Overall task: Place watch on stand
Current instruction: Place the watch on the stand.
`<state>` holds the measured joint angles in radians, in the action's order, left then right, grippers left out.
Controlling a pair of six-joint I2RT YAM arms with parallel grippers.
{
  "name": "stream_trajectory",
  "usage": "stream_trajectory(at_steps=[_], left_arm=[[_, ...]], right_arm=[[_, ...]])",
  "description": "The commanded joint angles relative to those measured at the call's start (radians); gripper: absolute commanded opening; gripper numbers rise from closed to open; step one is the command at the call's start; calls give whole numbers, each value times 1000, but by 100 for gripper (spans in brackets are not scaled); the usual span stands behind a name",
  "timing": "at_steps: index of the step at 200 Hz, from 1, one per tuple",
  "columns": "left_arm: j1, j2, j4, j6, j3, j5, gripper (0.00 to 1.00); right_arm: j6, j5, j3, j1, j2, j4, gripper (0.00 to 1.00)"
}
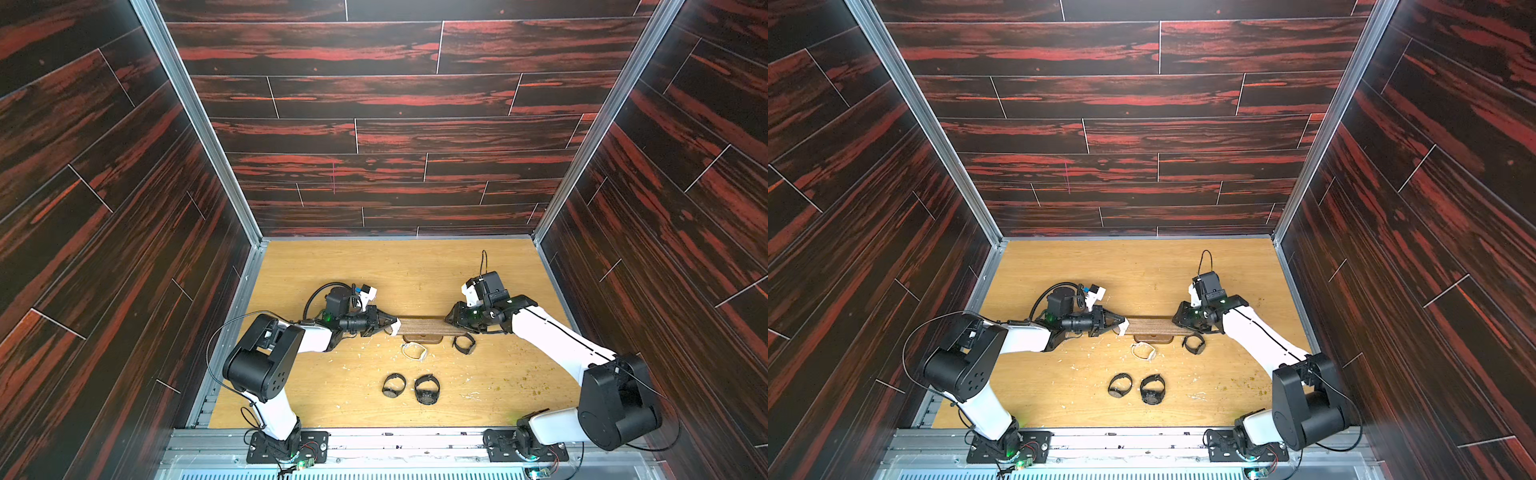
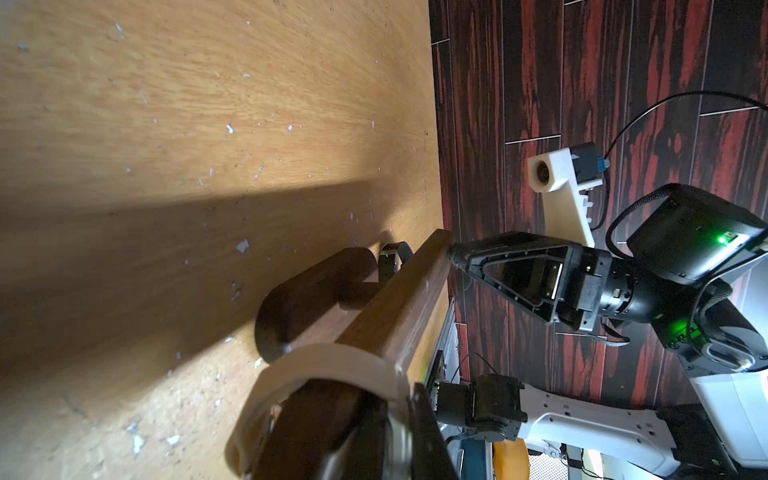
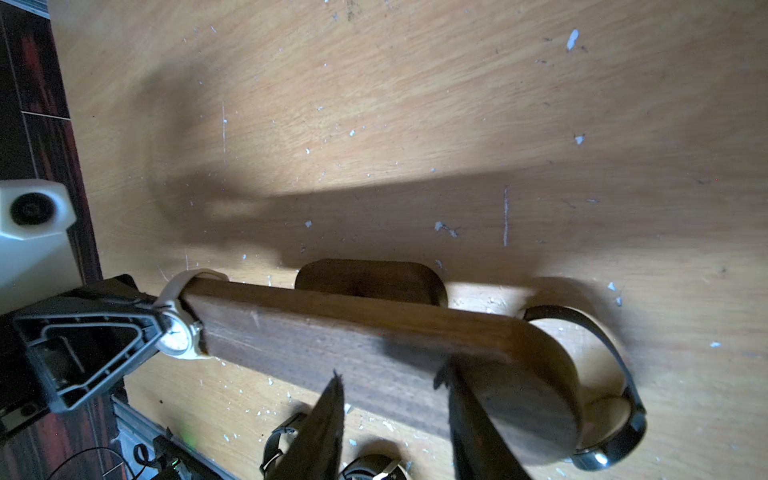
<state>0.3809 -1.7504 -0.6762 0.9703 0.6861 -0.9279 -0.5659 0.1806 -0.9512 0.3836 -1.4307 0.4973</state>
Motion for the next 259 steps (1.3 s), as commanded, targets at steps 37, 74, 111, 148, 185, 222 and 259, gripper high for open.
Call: stream_trajectory(at_steps=[37,74,111,148,185,222,259], left_arm=[[7,-29,-42,6,29,-3,0],[7,-28,-37,3,30,-3,0],[7,-30,-31,2,35,-4,0],[6,-37,-29,3,39,3,0],[7,-37,-42,13,39,6,0],[11,-41,-45,16,35,12,0],[23,-56,-84,42,32,17,0]], right_arm=[[35,0,-51,-40,27,91,43],[61,2,-37,-115,60,129,45],[49,67,15,-145,61,93,47],[26,146,57,-144,31,48,47],[20,160,76,-142,15,28,46],[-6,202,75,-128,-3,-15,44],[-7,191,57,-100,-26,-22,44]])
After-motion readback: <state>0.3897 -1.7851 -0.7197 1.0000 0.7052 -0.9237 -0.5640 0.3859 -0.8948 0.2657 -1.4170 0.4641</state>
